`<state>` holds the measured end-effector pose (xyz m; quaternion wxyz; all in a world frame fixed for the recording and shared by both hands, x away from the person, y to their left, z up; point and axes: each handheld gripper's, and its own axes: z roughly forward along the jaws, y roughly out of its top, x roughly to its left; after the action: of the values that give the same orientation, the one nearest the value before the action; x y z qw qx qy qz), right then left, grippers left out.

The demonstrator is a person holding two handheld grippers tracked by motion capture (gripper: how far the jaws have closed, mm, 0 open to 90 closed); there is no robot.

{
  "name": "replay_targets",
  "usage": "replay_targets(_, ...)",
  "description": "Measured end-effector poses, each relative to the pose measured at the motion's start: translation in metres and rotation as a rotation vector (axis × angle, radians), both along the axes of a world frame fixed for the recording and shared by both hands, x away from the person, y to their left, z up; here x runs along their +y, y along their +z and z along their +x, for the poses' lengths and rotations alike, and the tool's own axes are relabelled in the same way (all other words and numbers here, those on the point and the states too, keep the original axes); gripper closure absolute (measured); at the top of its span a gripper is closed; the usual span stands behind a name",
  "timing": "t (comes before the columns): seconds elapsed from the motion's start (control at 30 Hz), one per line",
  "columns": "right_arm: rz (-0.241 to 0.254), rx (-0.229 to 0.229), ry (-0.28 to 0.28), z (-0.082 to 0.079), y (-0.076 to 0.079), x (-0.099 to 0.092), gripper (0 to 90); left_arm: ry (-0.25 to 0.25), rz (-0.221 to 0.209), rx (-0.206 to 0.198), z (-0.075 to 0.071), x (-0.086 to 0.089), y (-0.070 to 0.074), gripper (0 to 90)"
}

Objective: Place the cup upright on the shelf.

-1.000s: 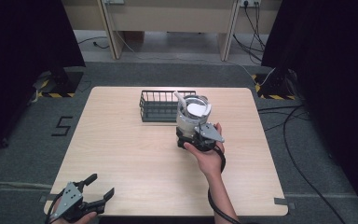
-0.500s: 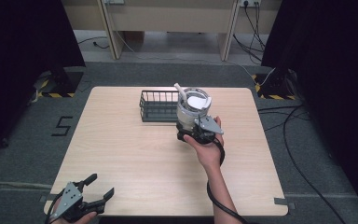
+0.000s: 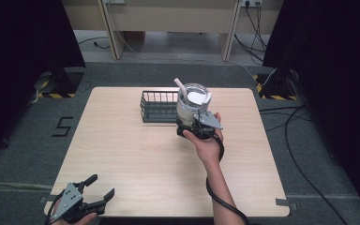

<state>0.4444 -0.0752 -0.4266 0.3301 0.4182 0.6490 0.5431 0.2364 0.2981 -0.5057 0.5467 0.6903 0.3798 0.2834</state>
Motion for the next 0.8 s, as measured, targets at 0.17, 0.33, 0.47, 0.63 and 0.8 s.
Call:
replay_targets(0.17,0.0,0.002,0.001,0.003,0.002,0.002,10.3,-0.001,0.001,0.001,0.0,0.0,0.0,16.5)
replay_targets(0.33,0.01,0.0,0.003,0.008,0.006,0.004,10.3,-0.001,0.002,0.0,0.0,0.0,0.0,16.5)
replay_targets(0.47,0.011,-0.003,0.001,0.011,0.008,0.004,10.3,0.0,0.002,0.0,0.0,0.001,0.0,16.5)
replay_targets(0.63,0.009,-0.007,-0.002,0.016,0.011,0.005,10.3,-0.002,0.002,0.0,0.0,0.0,0.0,16.5)
replay_targets(0.8,0.011,-0.003,-0.001,0.021,0.014,0.006,10.3,-0.002,0.002,-0.001,0.0,0.0,0.0,16.5)
